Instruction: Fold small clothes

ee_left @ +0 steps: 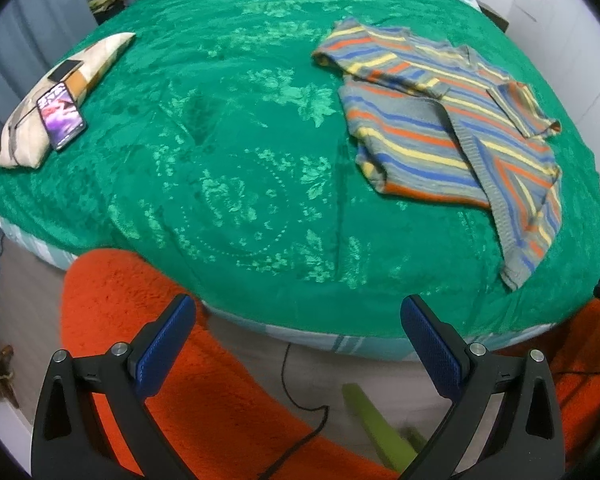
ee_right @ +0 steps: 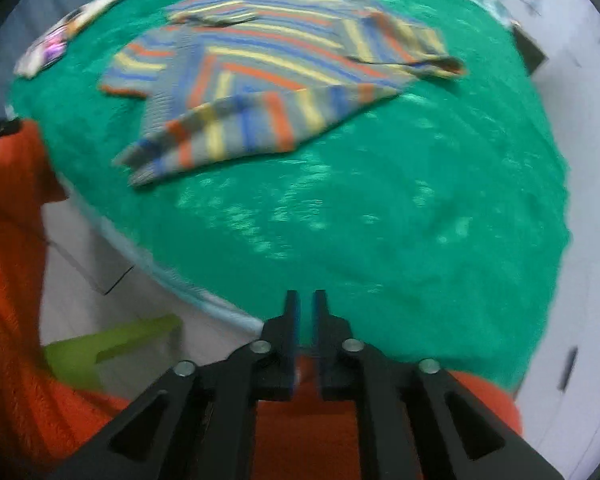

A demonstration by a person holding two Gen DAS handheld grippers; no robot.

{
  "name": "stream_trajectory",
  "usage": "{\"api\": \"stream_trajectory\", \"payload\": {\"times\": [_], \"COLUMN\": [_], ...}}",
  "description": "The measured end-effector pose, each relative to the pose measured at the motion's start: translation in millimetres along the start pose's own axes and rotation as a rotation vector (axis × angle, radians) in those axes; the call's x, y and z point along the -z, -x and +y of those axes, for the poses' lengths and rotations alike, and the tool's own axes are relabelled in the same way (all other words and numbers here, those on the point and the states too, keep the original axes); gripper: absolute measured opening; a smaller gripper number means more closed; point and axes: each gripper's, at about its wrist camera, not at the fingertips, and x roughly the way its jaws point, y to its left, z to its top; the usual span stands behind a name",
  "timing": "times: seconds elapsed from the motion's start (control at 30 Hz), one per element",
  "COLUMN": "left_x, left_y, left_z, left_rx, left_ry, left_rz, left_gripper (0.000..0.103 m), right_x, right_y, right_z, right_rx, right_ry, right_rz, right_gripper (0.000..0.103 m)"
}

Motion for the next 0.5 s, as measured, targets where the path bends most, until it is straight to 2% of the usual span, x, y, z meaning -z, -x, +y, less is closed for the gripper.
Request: {"api": "stream_trajectory", "payload": {"times": [0.03,0.1,0.2,0.3,0.37,0.43,0.47,0.5], "left_x": [0,-1,-1,-1,-1,1,2,2], "left_y": [2,4,5,11,17,21,23,24], "left_z": [0,1,1,-1,0,4,7,13], "left_rx": [-0.001,-0.003,-0.006,-0.011,-0.016,-0.022,-0.025,-0.029], "left_ry": [0.003,0.012,0.019,0.015,0.014,0.022,0.031,0.043], "left_rz": [-0.005,-0.012,-0.007,-0.016,-0.029,-0.041,-0.045,-0.047], "left_gripper": [0.102,0.102,0.102,0.102,0.102,0.102,0.102,0.102], "right_x": [-5,-22,-65,-123,-165,-202,-213,-222], "right_y": [6,19,28,16,-7,-40,-56,-70], "right_z": [0,8,32,64,82,98,103,110], "right_rx": [0.011,-0.021,-0.131,-0.249,-0.303,-0.331,-0.337,-0.349], "right_ry": [-0.003,0.004,0.026,0.049,0.055,0.050,0.051,0.058], "right_rz": [-0.026,-0.111,-0.232,-0.326,-0.344,-0.304,-0.277,-0.246], "right_gripper": [0.043,0.064,0.065,0.065,0.065,0.064,0.062,0.040]}}
